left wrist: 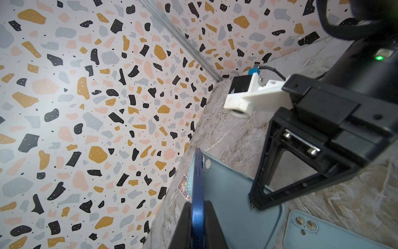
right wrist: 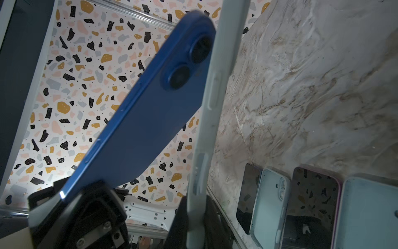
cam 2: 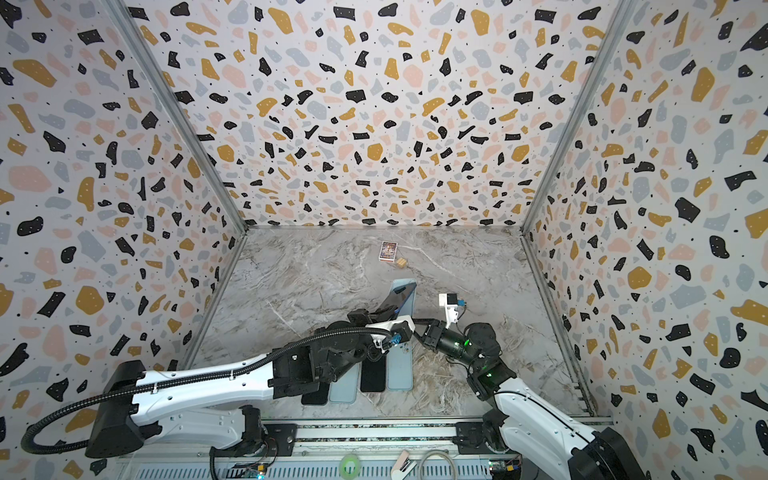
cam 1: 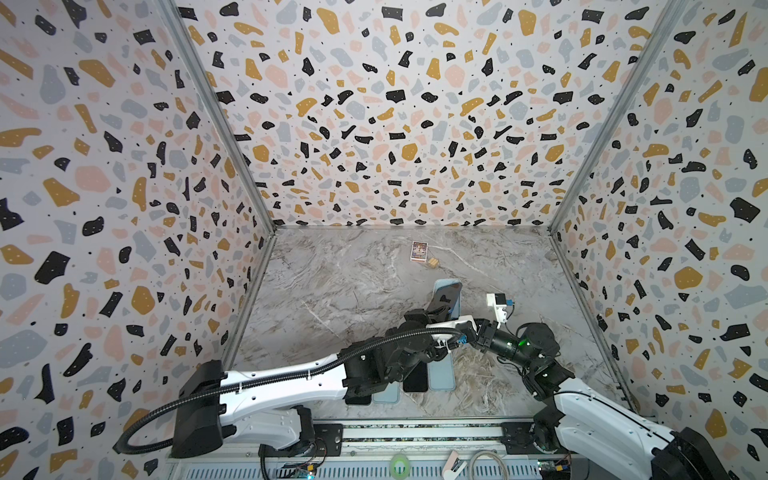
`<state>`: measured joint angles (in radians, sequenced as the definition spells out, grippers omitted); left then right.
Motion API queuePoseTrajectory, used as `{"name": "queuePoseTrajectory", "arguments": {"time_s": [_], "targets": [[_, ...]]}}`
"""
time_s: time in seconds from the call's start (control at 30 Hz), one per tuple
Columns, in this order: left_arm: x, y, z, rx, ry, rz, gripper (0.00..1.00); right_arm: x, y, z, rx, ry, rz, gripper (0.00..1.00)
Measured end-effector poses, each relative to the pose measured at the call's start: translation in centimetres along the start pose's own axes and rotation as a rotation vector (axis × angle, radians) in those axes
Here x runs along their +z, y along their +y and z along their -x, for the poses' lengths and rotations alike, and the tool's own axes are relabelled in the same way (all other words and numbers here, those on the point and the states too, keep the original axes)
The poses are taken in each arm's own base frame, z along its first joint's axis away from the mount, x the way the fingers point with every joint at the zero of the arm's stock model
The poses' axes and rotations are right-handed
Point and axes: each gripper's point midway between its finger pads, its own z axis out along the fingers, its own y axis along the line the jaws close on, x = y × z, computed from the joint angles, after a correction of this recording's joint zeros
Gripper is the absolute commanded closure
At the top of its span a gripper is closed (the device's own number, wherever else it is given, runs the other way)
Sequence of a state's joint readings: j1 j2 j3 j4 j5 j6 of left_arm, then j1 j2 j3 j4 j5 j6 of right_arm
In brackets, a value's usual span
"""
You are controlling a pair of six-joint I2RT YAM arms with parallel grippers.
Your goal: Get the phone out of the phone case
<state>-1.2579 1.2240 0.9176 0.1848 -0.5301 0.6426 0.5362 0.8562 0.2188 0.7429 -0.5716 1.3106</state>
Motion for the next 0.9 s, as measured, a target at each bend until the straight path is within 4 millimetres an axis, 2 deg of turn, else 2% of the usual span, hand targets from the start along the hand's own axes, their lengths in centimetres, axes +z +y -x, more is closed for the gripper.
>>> {"name": "queuePoseTrajectory", "arguments": {"time_s": [0.27, 0.5, 0.6, 0.9], "targets": [[-0.6, 0.6, 0.6, -0.026, -0.026, 0.003, 1.0, -0.7, -1.9, 0.4, 0.008, -0.027, -0.084, 1.0], [-1.2, 0.9, 1.0, -0.061, -0.036, 0.015, 1.0, -3.0, -4.2, 1.6, 0.007, -0.086, -0.226, 1.0], [-1.4, -0.2, 0.8, -0.061, -0.023, 0.01, 1.0, -4.3, -4.6, 2.5, -0.005, -0.121, -0.283, 1.0], [-0.1, -6.1, -1.8, -0.012, 0.067, -0.073, 1.0, -8.2, -6.0, 3.7, -0.023, -0.178, -0.462, 1.0]]}}
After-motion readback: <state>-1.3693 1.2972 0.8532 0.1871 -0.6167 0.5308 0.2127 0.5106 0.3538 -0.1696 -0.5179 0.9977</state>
